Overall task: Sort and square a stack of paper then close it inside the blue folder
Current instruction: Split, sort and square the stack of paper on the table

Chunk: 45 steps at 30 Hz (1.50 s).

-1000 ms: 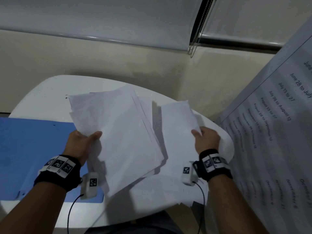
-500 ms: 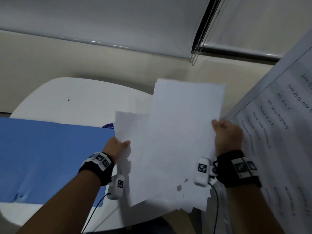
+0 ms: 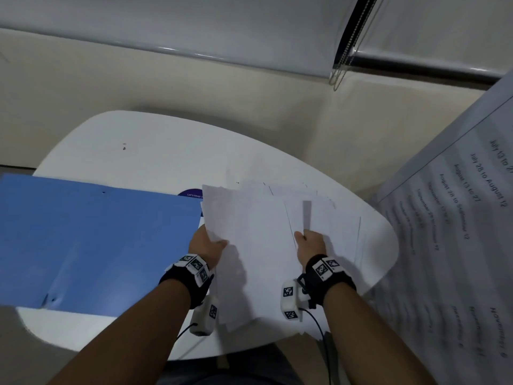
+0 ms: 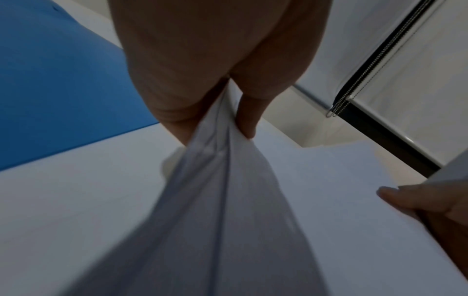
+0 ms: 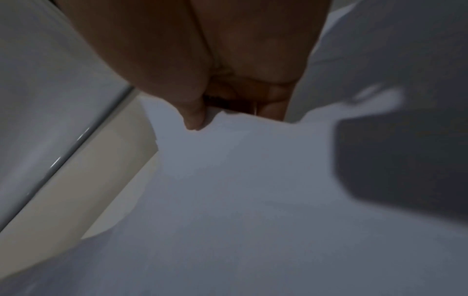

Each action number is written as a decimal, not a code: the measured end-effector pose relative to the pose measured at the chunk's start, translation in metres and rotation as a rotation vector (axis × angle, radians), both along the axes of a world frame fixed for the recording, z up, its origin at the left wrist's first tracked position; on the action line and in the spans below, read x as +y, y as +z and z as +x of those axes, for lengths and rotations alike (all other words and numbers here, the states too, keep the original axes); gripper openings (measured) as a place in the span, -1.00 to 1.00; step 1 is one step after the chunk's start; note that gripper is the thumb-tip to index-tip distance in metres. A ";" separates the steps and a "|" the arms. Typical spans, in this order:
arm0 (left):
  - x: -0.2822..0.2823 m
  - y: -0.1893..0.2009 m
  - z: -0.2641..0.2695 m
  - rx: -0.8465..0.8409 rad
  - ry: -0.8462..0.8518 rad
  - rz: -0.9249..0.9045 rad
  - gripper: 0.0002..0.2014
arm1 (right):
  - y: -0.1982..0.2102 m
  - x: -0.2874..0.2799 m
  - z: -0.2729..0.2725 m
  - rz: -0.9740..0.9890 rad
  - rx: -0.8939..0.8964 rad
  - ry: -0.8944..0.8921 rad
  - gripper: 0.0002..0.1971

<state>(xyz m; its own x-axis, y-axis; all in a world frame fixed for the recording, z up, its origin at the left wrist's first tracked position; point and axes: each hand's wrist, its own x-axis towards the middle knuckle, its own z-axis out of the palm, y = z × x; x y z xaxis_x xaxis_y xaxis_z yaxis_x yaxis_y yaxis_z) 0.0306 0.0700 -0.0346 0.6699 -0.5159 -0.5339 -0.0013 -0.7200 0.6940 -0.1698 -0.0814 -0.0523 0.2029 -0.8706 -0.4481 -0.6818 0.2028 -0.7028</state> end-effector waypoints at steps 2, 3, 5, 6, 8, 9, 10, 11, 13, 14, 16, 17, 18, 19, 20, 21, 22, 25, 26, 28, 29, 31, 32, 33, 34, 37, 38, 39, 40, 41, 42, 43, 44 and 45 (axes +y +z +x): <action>0.000 0.001 -0.001 -0.010 0.015 0.012 -0.63 | 0.000 0.000 0.002 0.033 -0.014 0.036 -0.62; 0.001 0.001 0.000 -0.010 0.025 0.003 -0.64 | 0.001 -0.001 0.002 0.050 -0.019 0.040 -0.64; 0.003 0.001 0.002 -0.011 0.050 -0.023 -0.65 | 0.003 -0.004 -0.001 0.055 -0.018 0.027 -0.61; 0.005 0.002 0.004 -0.012 0.065 -0.037 -0.65 | 0.005 -0.005 -0.003 0.038 -0.014 0.018 -0.57; 0.007 0.003 0.006 0.002 0.073 -0.069 -0.67 | 0.004 -0.004 -0.004 0.005 0.003 0.003 -0.51; 0.007 0.003 0.005 0.004 0.057 -0.083 -0.67 | 0.004 -0.002 -0.002 0.003 0.004 -0.011 -0.49; 0.006 0.003 0.003 0.007 0.038 -0.087 -0.66 | 0.001 0.001 0.001 0.003 0.011 -0.010 -0.47; 0.005 0.003 0.001 0.011 0.026 -0.079 -0.64 | 0.001 0.005 0.006 0.011 0.025 0.005 -0.46; 0.004 0.002 -0.003 0.010 0.034 -0.058 -0.60 | -0.003 0.011 0.012 0.020 0.034 0.042 -0.45; 0.004 0.002 -0.004 0.012 0.048 -0.062 -0.59 | -0.008 0.013 0.013 0.022 0.023 0.041 -0.46; 0.005 0.001 -0.004 0.013 0.083 -0.104 -0.62 | -0.008 0.015 0.010 0.028 -0.008 0.008 -0.47; 0.008 0.004 -0.002 0.007 0.094 -0.135 -0.64 | -0.006 0.016 0.008 0.013 -0.026 -0.012 -0.50; 0.011 0.008 0.001 0.000 0.100 -0.175 -0.66 | -0.003 0.016 0.006 -0.027 -0.043 -0.012 -0.57; 0.014 0.014 0.004 0.003 0.103 -0.228 -0.69 | 0.005 0.017 0.005 -0.039 -0.066 -0.015 -0.69; 0.017 0.023 0.009 0.015 0.095 -0.292 -0.71 | 0.013 0.017 0.005 -0.040 -0.119 -0.018 -0.75; 0.020 0.032 0.014 0.031 0.083 -0.354 -0.72 | 0.025 0.017 0.006 0.004 -0.191 -0.024 -0.56; 0.021 0.042 0.018 0.045 0.063 -0.405 -0.74 | 0.040 0.017 0.008 0.050 -0.278 -0.025 -0.33; 0.015 0.077 0.029 0.045 0.016 -0.507 -0.79 | 0.086 0.014 0.012 -0.021 -0.376 0.042 -0.05; 0.011 0.089 0.032 0.046 0.001 -0.546 -0.77 | 0.102 0.011 0.013 -0.073 -0.416 0.047 -0.15; 0.003 0.113 0.036 0.041 -0.040 -0.640 -0.74 | 0.133 0.007 0.014 -0.132 -0.534 0.028 -0.34; 0.000 0.124 0.037 0.031 -0.059 -0.680 -0.74 | 0.144 0.004 0.014 -0.176 -0.585 0.028 -0.35; -0.006 0.135 0.037 0.014 -0.073 -0.740 -0.75 | 0.157 0.000 0.012 -0.258 -0.650 0.039 -0.31; -0.008 0.137 0.036 0.017 -0.076 -0.754 -0.75 | 0.159 0.000 0.012 -0.273 -0.659 0.051 -0.30; -0.009 0.134 0.033 0.024 -0.079 -0.754 -0.74 | 0.158 0.001 0.011 -0.268 -0.656 0.053 -0.28; -0.009 0.128 0.030 0.032 -0.083 -0.735 -0.74 | 0.153 0.003 0.010 -0.258 -0.636 0.053 -0.28; -0.008 0.101 0.019 0.041 -0.085 -0.635 -0.70 | 0.136 0.011 0.008 -0.192 -0.574 0.025 -0.41; -0.007 0.094 0.015 0.044 -0.076 -0.612 -0.71 | 0.131 0.014 0.008 -0.174 -0.559 0.002 -0.46; -0.007 0.089 0.012 0.048 -0.068 -0.605 -0.73 | 0.128 0.017 0.008 -0.165 -0.559 -0.028 -0.48; -0.007 0.088 0.010 0.044 -0.063 -0.607 -0.75 | 0.127 0.019 0.009 -0.173 -0.568 -0.061 -0.48; -0.008 0.089 0.008 0.037 -0.061 -0.614 -0.76 | 0.128 0.021 0.009 -0.192 -0.588 -0.095 -0.46; -0.009 0.093 0.007 0.038 -0.060 -0.627 -0.77 | 0.132 0.021 0.010 -0.218 -0.613 -0.124 -0.43; -0.009 0.096 0.009 0.043 -0.058 -0.637 -0.77 | 0.135 0.020 0.009 -0.244 -0.640 -0.142 -0.39; -0.010 0.099 0.013 0.049 -0.065 -0.647 -0.77 | 0.137 0.019 0.008 -0.259 -0.670 -0.146 -0.35; -0.010 0.102 0.016 0.056 -0.076 -0.653 -0.74 | 0.139 0.018 0.006 -0.263 -0.691 -0.141 -0.30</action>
